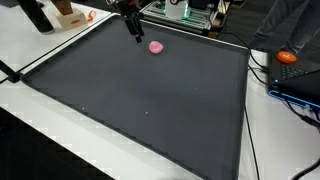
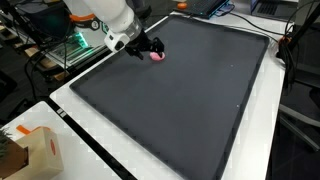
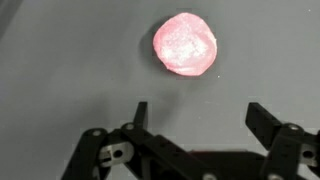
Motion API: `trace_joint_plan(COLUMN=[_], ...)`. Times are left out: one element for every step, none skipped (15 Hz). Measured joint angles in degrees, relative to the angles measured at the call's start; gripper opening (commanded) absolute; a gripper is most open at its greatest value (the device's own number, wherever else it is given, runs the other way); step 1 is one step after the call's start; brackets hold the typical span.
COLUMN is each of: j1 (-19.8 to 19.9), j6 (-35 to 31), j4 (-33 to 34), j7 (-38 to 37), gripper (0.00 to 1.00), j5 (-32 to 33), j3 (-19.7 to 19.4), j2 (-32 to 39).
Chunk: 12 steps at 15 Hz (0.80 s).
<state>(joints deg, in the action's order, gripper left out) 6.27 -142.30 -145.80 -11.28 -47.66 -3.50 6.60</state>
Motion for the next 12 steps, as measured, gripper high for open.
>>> trace_joint_plan(j1=[0.0,-0.02,-0.04,-0.05,-0.06,-0.06,-0.06,-0.06,-0.06,-0.06,-0.07,-0.07], j6=[-0.9,-1.7,-2.31,-2.76,-2.97,-3.08,-3.11,-3.12,-3.13,-3.13,-3.13,-3.13], j4=[-0.64,-1.21,-1.75,-2.2,-2.6,-2.98,-3.31,-3.58,-3.83,-4.13,-4.42,-4.62], j7=[-0.18,-0.39,-0.59,-0.75,-0.83,-0.87,-0.9,-0.91,-0.92,-0.93,-0.97,-1.01], gripper=[1.0,1.0,1.0,1.0,1.0,1.0,1.0,1.0,1.0,1.0,1.0,1.0], j5=[-2.24,-4.1,-5.66,-7.0,-8.12,-9.07,-9.87,-10.53,-11.12,-11.6,-11.94,-12.15], j3=[-0.01,-0.01,-0.01,-0.01,-0.01,-0.01,-0.01,-0.01,-0.02,-0.02,-0.02,-0.02], j2=[-0.12,-0.24,-0.33,-0.39,-0.45,-0.51,-0.55,-0.6,-0.68,-0.81,-0.98,-1.11])
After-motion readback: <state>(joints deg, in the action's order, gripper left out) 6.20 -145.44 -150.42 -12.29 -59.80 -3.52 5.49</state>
